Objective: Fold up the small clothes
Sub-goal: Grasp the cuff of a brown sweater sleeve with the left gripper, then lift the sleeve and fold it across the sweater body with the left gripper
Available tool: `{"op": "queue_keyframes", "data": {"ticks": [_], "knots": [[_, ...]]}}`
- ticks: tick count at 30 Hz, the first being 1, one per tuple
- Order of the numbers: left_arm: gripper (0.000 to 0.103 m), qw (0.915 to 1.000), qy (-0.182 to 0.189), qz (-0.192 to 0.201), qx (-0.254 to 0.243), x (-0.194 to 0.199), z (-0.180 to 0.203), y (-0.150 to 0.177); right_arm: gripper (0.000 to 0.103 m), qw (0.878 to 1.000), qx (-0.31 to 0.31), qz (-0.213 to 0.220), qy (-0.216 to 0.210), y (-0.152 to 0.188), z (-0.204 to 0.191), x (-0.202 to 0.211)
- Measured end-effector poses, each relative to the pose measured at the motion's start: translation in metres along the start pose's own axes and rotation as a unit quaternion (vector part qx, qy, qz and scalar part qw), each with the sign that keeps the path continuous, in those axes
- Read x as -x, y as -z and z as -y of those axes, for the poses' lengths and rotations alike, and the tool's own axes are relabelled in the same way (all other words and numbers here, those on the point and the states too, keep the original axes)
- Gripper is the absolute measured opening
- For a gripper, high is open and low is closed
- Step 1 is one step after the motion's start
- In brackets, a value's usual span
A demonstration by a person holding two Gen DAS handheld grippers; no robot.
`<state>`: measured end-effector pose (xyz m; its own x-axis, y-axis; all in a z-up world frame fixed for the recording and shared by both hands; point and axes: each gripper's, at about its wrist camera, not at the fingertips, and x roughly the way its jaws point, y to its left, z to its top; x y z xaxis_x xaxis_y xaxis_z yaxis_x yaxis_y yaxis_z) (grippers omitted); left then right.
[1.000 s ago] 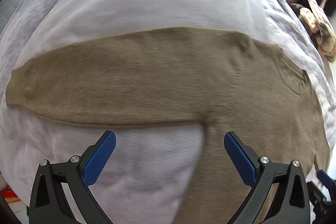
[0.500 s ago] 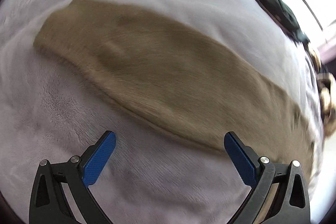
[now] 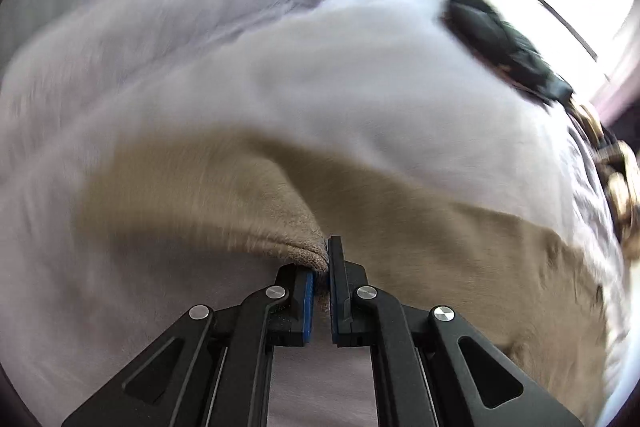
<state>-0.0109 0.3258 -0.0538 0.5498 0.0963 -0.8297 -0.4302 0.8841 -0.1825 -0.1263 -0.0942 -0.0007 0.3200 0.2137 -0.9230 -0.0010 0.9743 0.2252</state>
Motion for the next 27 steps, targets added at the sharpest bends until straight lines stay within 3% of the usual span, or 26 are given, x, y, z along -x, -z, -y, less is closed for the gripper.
{"op": "queue_keyframes", "data": {"ticks": [6, 9, 14, 17, 19, 21, 22, 23, 27], "knots": [[0.007, 0.9901, 0.079, 0.062, -0.098, 0.056, 0.106, 0.000, 0.103, 0.999, -0.019, 0.025, -0.010, 0.003, 0.039, 0.015], [0.007, 0.9755, 0.115, 0.073, -0.173, 0.074, 0.190, 0.022, 0.103, 0.998, -0.039, 0.044, -0.003, 0.002, 0.070, 0.026], [0.007, 0.9526, 0.176, 0.017, -0.248, 0.068, 0.314, 0.079, 0.103, 0.994, -0.091, 0.064, 0.007, 0.003, 0.134, 0.039], [0.007, 0.9373, 0.174, -0.018, -0.302, 0.048, 0.365, 0.117, 0.103, 0.989, -0.133, 0.063, 0.010, 0.007, 0.173, 0.036], [0.008, 0.9285, 0.159, -0.044, -0.333, 0.030, 0.379, 0.139, 0.103, 0.986, -0.157, 0.058, 0.010, 0.012, 0.194, 0.030], [0.036, 0.9216, 0.134, -0.053, -0.360, 0.021, 0.382, 0.154, 0.103, 0.982, -0.181, 0.049, 0.005, 0.018, 0.213, 0.022], [0.068, 0.9197, 0.121, -0.056, -0.369, 0.020, 0.381, 0.160, 0.103, 0.980, -0.193, 0.045, 0.001, 0.021, 0.221, 0.018], [0.075, 0.9207, 0.122, -0.050, -0.367, 0.024, 0.377, 0.163, 0.103, 0.979, -0.198, 0.043, -0.003, 0.023, 0.224, 0.016], [0.075, 0.9208, 0.132, -0.030, -0.366, 0.054, 0.343, 0.147, 0.103, 0.987, -0.158, 0.034, -0.008, 0.010, 0.213, 0.008]]}}
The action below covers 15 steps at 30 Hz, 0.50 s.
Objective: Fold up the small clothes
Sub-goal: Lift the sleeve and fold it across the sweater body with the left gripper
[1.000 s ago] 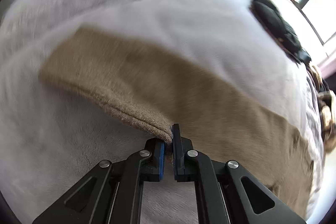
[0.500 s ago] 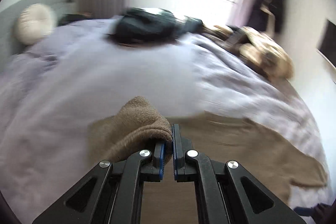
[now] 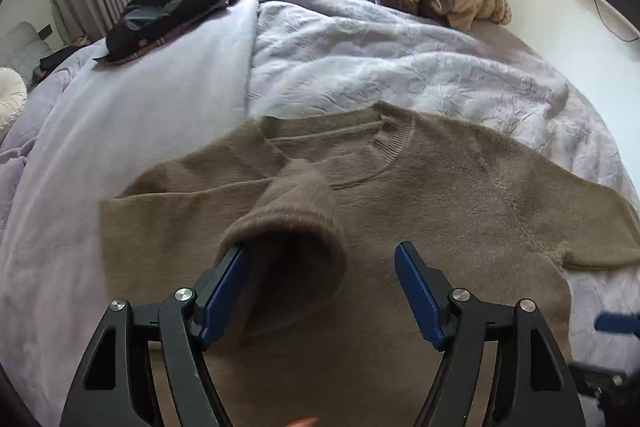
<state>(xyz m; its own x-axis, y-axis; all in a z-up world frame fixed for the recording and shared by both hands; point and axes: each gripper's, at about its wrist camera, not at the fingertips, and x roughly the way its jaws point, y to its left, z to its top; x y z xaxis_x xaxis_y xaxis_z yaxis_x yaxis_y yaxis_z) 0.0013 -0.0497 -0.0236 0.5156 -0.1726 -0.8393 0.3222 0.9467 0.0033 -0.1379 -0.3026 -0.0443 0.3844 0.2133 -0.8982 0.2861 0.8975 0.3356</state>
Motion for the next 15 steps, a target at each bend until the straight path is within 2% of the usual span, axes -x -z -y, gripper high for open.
{"op": "queue_keyframes", "data": {"ticks": [3, 5, 7, 9, 10, 11, 13, 14, 15], "knots": [[0.075, 0.9991, -0.029, 0.005, 0.029, 0.012, -0.043, 0.000, 0.103, 0.994, 0.108, 0.018, 0.029, -0.013, -0.043, -0.005], [0.075, 0.9964, -0.053, -0.005, 0.066, 0.011, -0.079, 0.000, 0.103, 0.974, 0.211, 0.053, 0.068, -0.019, -0.085, -0.009], [0.075, 0.9918, -0.085, -0.030, 0.090, -0.001, -0.112, 0.005, 0.103, 0.938, 0.318, 0.082, 0.109, -0.018, -0.129, -0.019], [0.075, 0.9845, -0.114, -0.067, 0.116, -0.019, -0.143, 0.013, 0.103, 0.893, 0.408, 0.112, 0.155, -0.014, -0.166, -0.039], [0.075, 0.9815, -0.117, -0.078, 0.130, -0.026, -0.155, 0.017, 0.103, 0.867, 0.448, 0.124, 0.178, -0.013, -0.183, -0.053], [0.075, 0.9793, -0.118, -0.086, 0.140, -0.032, -0.163, 0.021, 0.102, 0.848, 0.475, 0.132, 0.193, -0.012, -0.193, -0.064], [0.075, 0.9760, -0.120, -0.105, 0.148, -0.046, -0.172, 0.029, 0.094, 0.803, 0.533, 0.150, 0.221, -0.007, -0.212, -0.086], [0.075, 0.9752, -0.124, -0.111, 0.145, -0.053, -0.172, 0.031, 0.085, 0.787, 0.552, 0.152, 0.229, -0.005, -0.216, -0.094], [0.075, 0.9743, -0.130, -0.119, 0.140, -0.060, -0.172, 0.036, 0.066, 0.768, 0.577, 0.148, 0.236, -0.005, -0.221, -0.107]]}}
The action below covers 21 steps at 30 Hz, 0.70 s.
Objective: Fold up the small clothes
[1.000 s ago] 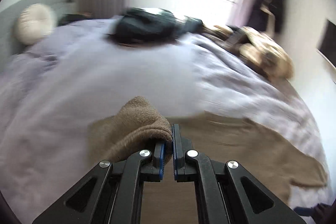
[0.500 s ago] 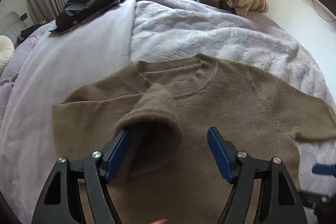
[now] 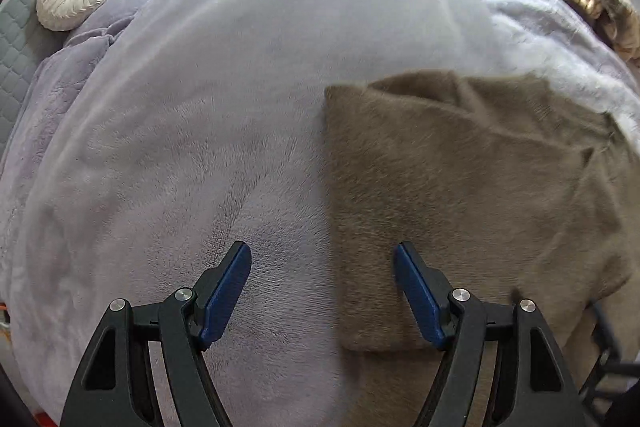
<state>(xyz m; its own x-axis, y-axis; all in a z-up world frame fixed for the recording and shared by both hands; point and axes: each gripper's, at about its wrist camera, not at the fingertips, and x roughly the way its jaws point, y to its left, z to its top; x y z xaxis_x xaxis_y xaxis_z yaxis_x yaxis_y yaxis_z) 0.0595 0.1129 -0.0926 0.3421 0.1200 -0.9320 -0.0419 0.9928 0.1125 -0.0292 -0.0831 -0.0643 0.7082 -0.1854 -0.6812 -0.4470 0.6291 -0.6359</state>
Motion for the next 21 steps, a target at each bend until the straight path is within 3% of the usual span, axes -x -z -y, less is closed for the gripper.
{"op": "queue_keyframes", "data": {"ticks": [1, 2, 4, 6, 7, 8, 9, 10, 11, 12, 13, 14, 16, 18, 19, 21], "knots": [[0.075, 1.0000, -0.002, -0.004, -0.001, -0.005, 0.000, 0.002, 0.049, 1.000, 0.008, -0.002, -0.011, -0.001, 0.000, -0.005], [0.075, 1.0000, 0.000, -0.003, 0.001, -0.008, 0.000, 0.003, 0.003, 0.999, -0.003, -0.011, -0.036, -0.004, 0.005, -0.012], [0.075, 1.0000, 0.002, 0.000, 0.005, -0.008, -0.001, 0.005, 0.000, 0.990, -0.116, -0.008, -0.076, 0.001, 0.042, -0.013], [0.075, 1.0000, 0.001, 0.003, -0.001, -0.007, 0.000, 0.006, 0.000, 0.946, -0.297, -0.004, -0.131, 0.030, 0.095, -0.013], [0.075, 1.0000, 0.001, 0.003, -0.004, -0.008, -0.001, 0.007, 0.000, 0.909, -0.386, -0.003, -0.159, 0.054, 0.119, -0.017], [0.075, 1.0000, 0.000, 0.003, -0.008, -0.009, -0.001, 0.007, 0.000, 0.861, -0.475, -0.004, -0.184, 0.082, 0.138, -0.023], [0.075, 0.9999, 0.000, 0.003, -0.011, -0.009, -0.001, 0.007, 0.000, 0.805, -0.557, -0.012, -0.202, 0.115, 0.153, -0.033], [0.075, 0.9999, -0.001, 0.002, -0.013, -0.009, 0.000, 0.007, 0.000, 0.739, -0.637, -0.025, -0.218, 0.153, 0.162, -0.045], [0.075, 0.9999, -0.002, 0.001, -0.015, -0.010, 0.002, 0.004, 0.003, 0.706, -0.669, -0.034, -0.228, 0.173, 0.163, -0.051], [0.075, 0.9998, -0.004, 0.001, -0.017, -0.010, 0.003, 0.004, 0.007, 0.698, -0.676, -0.043, -0.233, 0.185, 0.161, -0.052], [0.075, 0.9998, -0.005, 0.001, -0.019, -0.008, 0.003, 0.004, 0.007, 0.736, -0.637, -0.051, -0.222, 0.179, 0.156, -0.047], [0.075, 0.9997, -0.007, 0.002, -0.022, -0.009, 0.005, 0.003, 0.007, 0.795, -0.567, -0.051, -0.208, 0.161, 0.149, -0.039], [0.076, 0.9995, -0.012, 0.005, -0.027, -0.011, 0.006, 0.003, 0.015, 0.898, -0.403, -0.024, -0.177, 0.112, 0.118, -0.013], [0.076, 0.9995, -0.017, 0.006, -0.027, -0.011, 0.008, 0.004, 0.068, 0.956, -0.260, 0.017, -0.138, 0.072, 0.081, 0.006], [0.076, 0.9995, -0.018, 0.005, -0.026, -0.010, 0.008, 0.004, 0.077, 0.972, -0.200, 0.042, -0.112, 0.058, 0.063, 0.014], [0.076, 0.9995, -0.018, 0.002, -0.025, -0.009, 0.008, 0.005, 0.078, 0.991, -0.090, 0.073, -0.067, 0.033, 0.031, 0.017]]}}
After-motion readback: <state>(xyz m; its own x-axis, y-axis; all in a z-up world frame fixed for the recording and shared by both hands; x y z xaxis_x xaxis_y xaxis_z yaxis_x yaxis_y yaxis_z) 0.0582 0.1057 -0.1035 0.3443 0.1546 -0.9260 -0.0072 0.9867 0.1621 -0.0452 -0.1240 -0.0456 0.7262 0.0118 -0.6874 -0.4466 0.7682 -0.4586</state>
